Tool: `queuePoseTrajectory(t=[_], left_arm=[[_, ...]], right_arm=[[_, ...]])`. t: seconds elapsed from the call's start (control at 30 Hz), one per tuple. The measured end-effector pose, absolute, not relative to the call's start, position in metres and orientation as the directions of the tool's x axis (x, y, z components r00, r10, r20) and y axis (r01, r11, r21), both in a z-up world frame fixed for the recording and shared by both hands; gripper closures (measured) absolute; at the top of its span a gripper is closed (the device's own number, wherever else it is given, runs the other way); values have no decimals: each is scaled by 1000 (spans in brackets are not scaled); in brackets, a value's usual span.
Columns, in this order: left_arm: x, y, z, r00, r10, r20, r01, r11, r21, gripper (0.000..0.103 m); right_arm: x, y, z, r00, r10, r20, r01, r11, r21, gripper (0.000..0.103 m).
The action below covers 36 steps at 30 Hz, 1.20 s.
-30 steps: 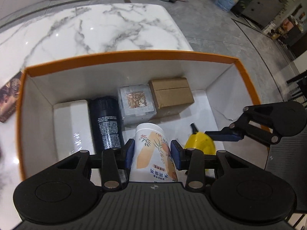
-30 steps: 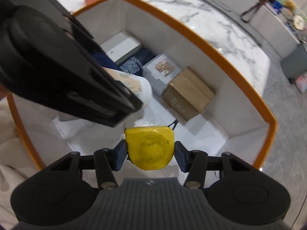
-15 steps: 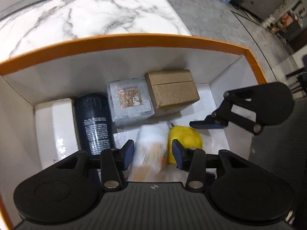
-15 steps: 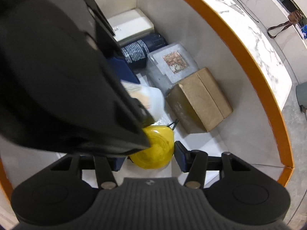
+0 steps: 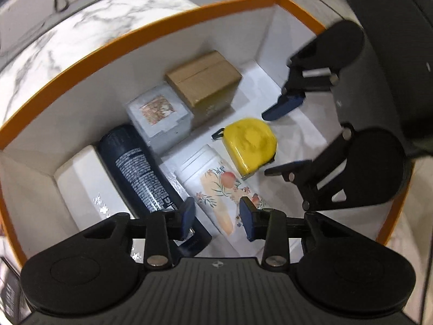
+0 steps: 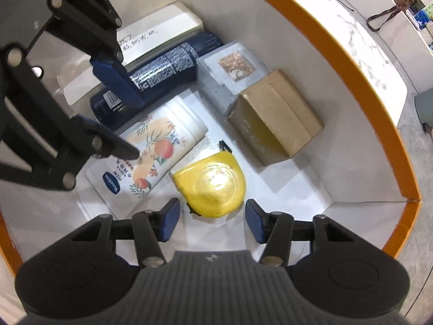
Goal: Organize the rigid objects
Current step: 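Open both tools to release the tube and tape measure in the box, then withdraw both tools from the orange box back over the table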
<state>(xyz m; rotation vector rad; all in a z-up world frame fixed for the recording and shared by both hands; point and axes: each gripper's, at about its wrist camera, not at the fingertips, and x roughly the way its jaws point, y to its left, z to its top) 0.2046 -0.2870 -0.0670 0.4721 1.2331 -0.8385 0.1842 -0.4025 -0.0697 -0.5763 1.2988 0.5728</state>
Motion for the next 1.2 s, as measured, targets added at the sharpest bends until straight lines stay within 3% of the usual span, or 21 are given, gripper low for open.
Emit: queuePoseTrajectory(t=[0.17, 0.23, 0.53, 0.9, 1.0, 1.2], left_arm=[[196, -301, -71, 151, -270, -951, 818, 574, -34, 54], [200, -304, -71, 162, -272, -948, 815, 578, -26, 55], [205, -298, -65, 271, -254, -928, 795, 603, 67, 66], [209, -280, -51, 313, -296, -902, 749, 661, 43, 67], [201, -272, -36, 325, -333, -885, 749, 662, 26, 67], [184, -245, 4, 360, -397, -844, 736, 677, -4, 67]], right_arm=[[189, -401, -71, 168, 62, -984, -659, 749, -65, 53], [192, -404, -73, 154, 73, -985, -638, 768, -43, 59], [199, -408, -72, 211, 109, -971, -606, 794, -43, 60], [189, -406, -65, 250, 112, -962, -655, 751, -83, 60], [180, -396, -63, 277, 62, -959, -630, 765, -132, 51], [146, -382, -24, 351, 53, -935, -545, 823, -158, 49]])
